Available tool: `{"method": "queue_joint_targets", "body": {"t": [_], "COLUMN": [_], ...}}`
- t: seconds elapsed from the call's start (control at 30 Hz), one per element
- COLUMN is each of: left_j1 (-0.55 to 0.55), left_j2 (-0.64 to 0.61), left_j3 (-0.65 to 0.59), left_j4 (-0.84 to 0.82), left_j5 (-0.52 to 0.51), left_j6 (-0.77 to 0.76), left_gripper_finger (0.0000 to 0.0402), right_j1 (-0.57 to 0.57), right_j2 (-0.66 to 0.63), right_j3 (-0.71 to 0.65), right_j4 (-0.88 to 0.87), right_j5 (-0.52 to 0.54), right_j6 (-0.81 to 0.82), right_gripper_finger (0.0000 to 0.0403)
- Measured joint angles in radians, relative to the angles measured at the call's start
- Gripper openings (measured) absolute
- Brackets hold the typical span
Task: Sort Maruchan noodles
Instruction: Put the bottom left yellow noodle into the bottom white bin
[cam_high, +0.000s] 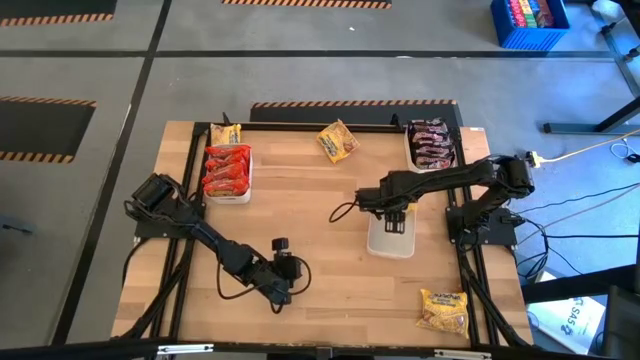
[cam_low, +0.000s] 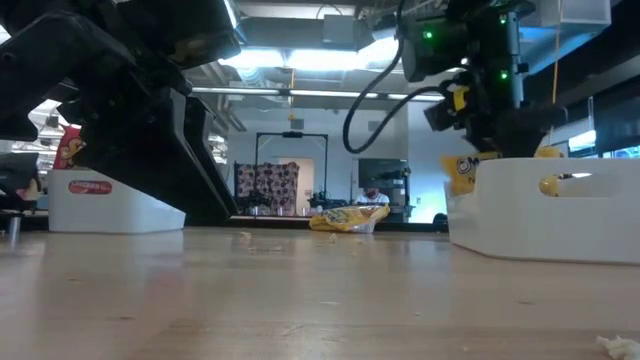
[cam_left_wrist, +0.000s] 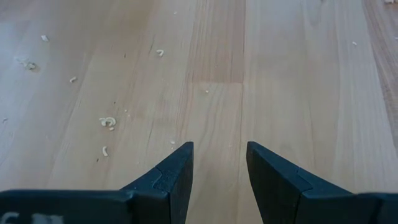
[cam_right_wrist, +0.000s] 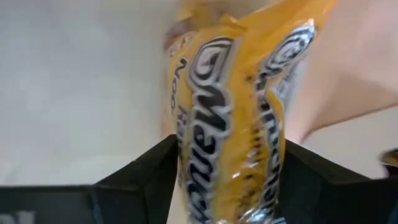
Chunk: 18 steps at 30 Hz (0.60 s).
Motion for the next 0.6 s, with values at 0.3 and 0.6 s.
{"method": "queue_joint_targets", "body": {"t": [0.3, 0.6], "left_j1": [0.000, 0.000], "left_j2": [0.000, 0.000], "left_j3": [0.000, 0.000], "left_j4": [0.000, 0.000], "left_j5": [0.006, 0.007], "left_j6": [0.000, 0.000], "left_gripper_finger": [0.0143, 0.0143], "right_j1": [0.000, 0.000], "right_j2": [0.000, -0.012], "right_j3": [0.003, 0.005], "right_j4": [-0.003, -0.012], "right_j5": [0.036, -0.028], "right_j6": [0.024, 0.043], "right_gripper_finger": [0.0209, 0.0209]}}
